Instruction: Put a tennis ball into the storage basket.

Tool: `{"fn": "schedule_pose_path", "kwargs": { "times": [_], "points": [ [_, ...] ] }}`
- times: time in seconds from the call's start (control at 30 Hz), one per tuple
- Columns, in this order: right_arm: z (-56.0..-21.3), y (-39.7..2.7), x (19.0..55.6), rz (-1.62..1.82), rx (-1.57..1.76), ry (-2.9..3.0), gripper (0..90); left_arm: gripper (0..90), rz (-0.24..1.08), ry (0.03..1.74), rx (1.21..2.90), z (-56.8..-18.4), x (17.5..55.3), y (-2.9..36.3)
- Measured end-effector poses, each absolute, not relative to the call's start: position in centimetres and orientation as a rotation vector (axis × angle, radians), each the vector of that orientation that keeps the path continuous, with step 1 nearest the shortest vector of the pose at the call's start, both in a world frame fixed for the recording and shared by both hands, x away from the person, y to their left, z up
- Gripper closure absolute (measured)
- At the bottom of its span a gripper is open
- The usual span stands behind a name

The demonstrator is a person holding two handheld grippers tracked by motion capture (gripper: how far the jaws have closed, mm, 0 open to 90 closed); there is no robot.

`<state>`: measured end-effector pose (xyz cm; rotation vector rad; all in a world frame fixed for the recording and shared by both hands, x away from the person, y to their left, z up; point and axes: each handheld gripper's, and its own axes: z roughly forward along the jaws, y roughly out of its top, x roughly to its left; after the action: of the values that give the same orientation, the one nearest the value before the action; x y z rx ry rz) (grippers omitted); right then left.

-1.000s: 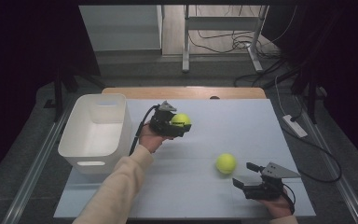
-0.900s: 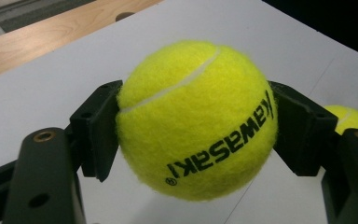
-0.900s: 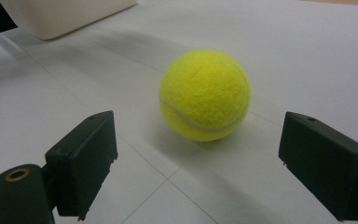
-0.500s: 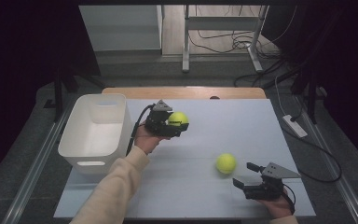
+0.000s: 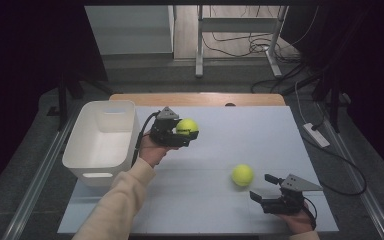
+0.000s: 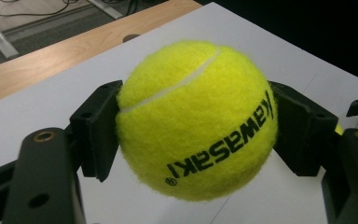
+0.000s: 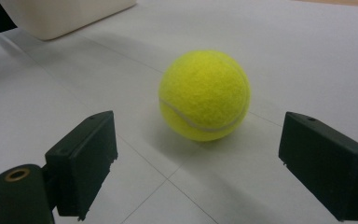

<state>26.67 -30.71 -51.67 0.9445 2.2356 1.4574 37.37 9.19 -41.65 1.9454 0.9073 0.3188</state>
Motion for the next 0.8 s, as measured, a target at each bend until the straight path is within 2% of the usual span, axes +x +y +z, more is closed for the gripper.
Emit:
{"fn": "schedule_pose_path", "kwargs": {
  "times": [0.8],
  "points": [
    [-51.7, -30.7, 26.6, 1.451, 0.947, 2.233, 11.3, 26.2, 0.363, 0.902, 1.906, -40.1, 36.4, 10.7]
  ]
}}
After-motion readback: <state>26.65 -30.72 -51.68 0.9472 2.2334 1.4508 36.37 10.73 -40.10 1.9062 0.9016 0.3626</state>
